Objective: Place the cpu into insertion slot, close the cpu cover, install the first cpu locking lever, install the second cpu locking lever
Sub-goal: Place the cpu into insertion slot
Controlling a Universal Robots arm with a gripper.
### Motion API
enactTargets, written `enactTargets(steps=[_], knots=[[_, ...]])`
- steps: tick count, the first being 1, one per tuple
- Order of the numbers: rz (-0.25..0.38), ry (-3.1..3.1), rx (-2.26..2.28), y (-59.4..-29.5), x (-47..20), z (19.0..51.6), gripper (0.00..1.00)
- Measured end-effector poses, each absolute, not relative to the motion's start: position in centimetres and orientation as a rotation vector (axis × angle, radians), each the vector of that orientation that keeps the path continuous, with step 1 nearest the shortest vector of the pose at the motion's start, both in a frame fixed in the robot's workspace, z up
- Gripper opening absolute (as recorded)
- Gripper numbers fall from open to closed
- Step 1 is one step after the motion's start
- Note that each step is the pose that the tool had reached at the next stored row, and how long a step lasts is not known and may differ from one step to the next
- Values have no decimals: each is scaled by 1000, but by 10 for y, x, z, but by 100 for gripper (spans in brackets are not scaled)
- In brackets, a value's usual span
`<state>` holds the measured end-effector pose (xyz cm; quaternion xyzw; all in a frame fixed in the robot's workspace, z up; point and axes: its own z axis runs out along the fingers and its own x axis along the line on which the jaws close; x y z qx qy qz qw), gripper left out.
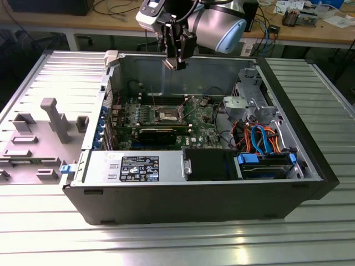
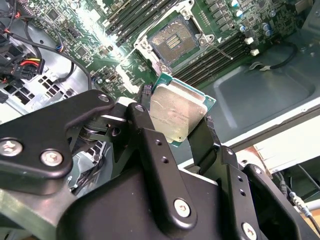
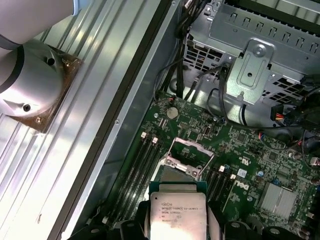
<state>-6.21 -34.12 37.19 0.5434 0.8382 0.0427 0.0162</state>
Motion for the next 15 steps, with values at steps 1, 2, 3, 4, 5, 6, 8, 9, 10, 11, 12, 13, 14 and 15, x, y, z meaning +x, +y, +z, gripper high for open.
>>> enactTargets(steps=[1, 2, 3, 4, 5, 6, 8, 9, 10, 11, 12, 13, 14, 15], knots=[[133, 2604, 1694, -341, -62, 372, 55], [133, 2602, 1697, -341, -62, 372, 55], [132, 2598, 1702, -341, -62, 372, 55], [132, 2595, 1706, -341, -63, 372, 55], [132, 2592, 1711, -341, -63, 372, 55], [132, 2590, 1713, -341, -63, 372, 55], [132, 2585, 1721, -341, -63, 372, 55], [132, 2581, 1726, -341, -63, 372, 55], [132, 2578, 1731, -341, -63, 372, 55], [132, 2575, 1735, -341, -63, 372, 55], [132, 2572, 1739, -341, -64, 372, 55], [132, 2571, 1741, -341, -64, 372, 55], [132, 2569, 1743, -341, -64, 372, 55], [131, 2566, 1748, -341, -64, 372, 55]])
